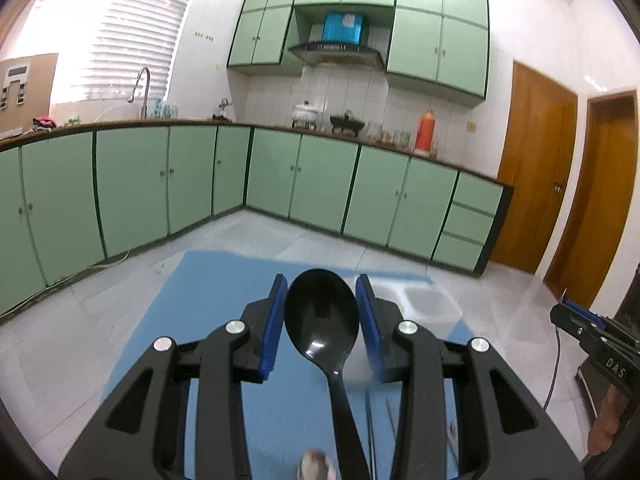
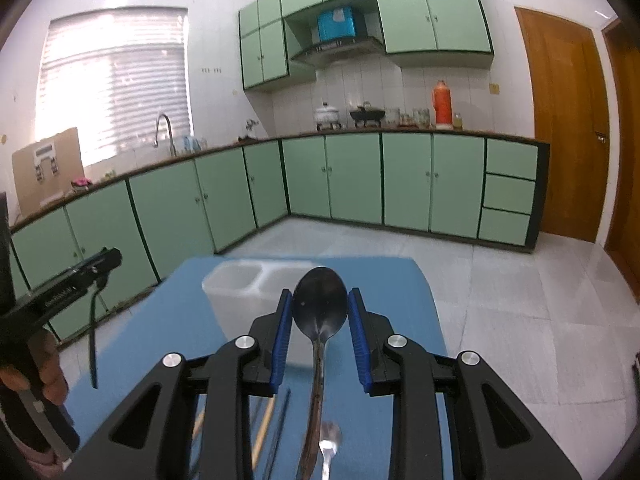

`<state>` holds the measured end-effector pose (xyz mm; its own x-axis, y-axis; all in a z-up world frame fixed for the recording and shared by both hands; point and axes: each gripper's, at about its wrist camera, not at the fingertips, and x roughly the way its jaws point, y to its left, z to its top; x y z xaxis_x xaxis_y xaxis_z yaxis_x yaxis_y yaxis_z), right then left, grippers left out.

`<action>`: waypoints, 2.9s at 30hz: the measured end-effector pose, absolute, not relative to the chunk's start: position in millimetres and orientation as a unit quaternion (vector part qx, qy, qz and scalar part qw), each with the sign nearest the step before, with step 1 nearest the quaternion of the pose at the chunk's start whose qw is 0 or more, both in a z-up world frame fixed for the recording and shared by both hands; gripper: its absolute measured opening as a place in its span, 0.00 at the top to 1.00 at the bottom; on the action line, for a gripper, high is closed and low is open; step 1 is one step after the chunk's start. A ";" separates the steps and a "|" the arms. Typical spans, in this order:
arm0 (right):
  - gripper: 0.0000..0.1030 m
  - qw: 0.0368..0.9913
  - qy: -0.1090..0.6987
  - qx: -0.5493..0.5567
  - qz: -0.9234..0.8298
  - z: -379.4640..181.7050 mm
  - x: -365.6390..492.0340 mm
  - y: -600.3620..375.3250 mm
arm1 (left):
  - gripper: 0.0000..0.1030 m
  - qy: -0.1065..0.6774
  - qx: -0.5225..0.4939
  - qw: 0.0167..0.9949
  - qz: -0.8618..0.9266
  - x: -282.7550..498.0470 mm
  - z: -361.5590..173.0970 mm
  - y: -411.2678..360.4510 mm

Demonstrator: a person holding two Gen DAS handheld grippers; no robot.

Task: Organize utensils
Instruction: 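Lower both spoons into the white holder and open both tools, then grasp the large metal spoon with the left tool while the right tool approaches the fork-handled spoon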

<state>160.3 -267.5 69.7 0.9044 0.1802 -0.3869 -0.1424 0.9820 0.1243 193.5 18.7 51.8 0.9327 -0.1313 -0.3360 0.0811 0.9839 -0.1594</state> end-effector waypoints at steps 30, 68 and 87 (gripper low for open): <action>0.73 0.987 0.137 0.070 0.048 51.8 337.5 -224.4 | 0.67 0.098 -0.075 0.991 -0.060 353.1 29.3 -33.0; 0.42 0.972 0.220 0.082 0.032 -2.6 238.3 -264.0 | 0.14 0.213 -0.047 0.975 -0.033 245.8 -11.9 15.9; 0.42 0.952 0.301 0.055 0.028 -59.3 173.7 -262.3 | 0.14 0.381 -0.009 0.924 -0.021 186.4 -94.9 17.1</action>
<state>173.7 -262.3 -59.3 0.8169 0.0871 -0.5702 -0.0212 0.9924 0.1212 186.4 17.1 -94.9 0.7094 -0.0453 -0.7033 0.0309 0.9990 -0.0332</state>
